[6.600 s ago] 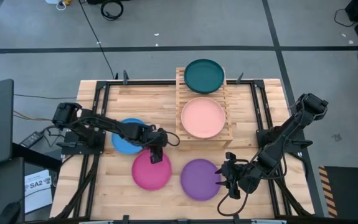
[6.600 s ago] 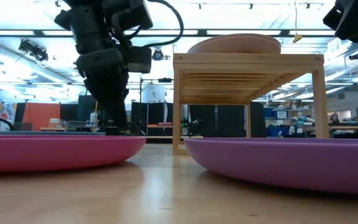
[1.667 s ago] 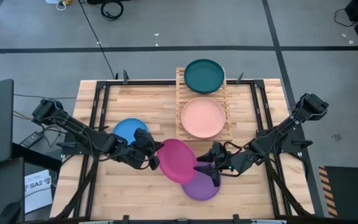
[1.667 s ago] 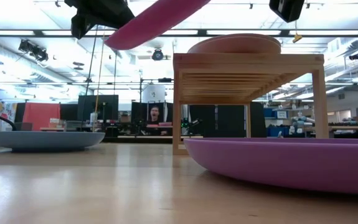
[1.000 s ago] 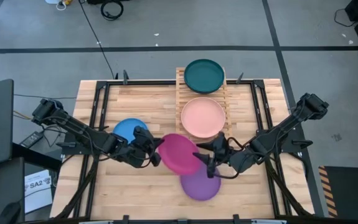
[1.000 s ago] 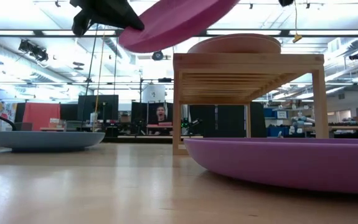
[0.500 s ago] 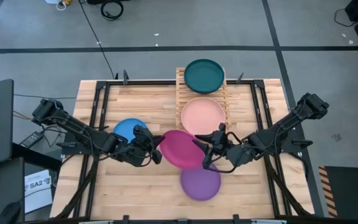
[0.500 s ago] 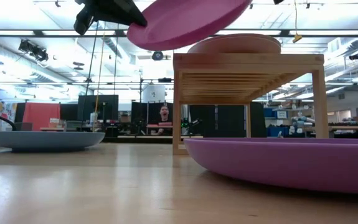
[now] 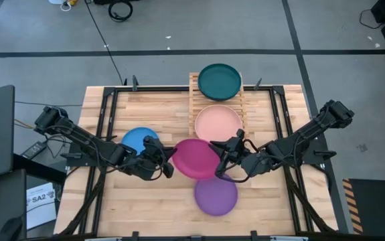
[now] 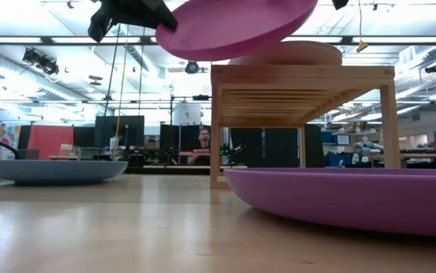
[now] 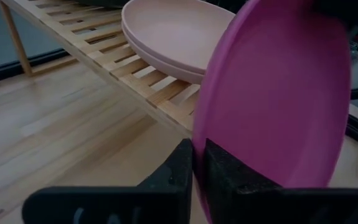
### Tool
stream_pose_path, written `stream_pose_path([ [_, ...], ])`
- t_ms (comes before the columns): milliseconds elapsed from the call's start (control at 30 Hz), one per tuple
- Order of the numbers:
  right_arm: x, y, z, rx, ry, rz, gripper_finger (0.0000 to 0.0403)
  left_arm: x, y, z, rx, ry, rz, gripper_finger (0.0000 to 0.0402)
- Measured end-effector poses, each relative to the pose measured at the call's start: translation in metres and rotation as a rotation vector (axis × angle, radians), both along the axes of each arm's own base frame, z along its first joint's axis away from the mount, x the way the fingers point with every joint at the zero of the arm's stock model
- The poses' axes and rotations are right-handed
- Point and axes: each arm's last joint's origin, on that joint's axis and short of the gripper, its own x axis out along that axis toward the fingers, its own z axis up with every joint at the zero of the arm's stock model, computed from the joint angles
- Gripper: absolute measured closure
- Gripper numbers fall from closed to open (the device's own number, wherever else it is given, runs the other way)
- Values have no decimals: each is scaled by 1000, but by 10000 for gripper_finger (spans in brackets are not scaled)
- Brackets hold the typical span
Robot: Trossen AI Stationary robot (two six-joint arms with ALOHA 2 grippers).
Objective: Place and stack plates onto a shelf
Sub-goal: Stack the pink plate on top of the dark green plate
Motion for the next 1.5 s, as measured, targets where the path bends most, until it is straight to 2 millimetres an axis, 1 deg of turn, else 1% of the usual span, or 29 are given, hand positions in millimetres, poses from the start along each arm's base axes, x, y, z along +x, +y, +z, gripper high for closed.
stream_pose_path([
  [200, 0, 0, 0, 0, 1, 0, 364, 0, -1, 0, -8, 0, -15, 358],
  [433, -1, -1, -3, -6, 19, -9, 373, 1, -1, 1, -11, -5, -15, 357],
  [900, -1, -1, -3, -7, 24, -9, 375, 1, -1, 0, -25, 1, -36, 356],
  [1067, -1, 0, -3, -4, 26, 0, 375, 1, -3, 0, -59, 21, -91, 355],
  [1200, -1, 0, -3, -4, 26, 1, 375, 1, -3, -1, -64, 26, -102, 353],
  [1333, -1, 0, -4, -3, 27, 5, 375, 2, -3, 0, -32, 49, -139, 325],
  [1500, 0, 0, -3, 6, 22, 11, 381, 2, -5, 1, -48, 55, -186, 265],
])
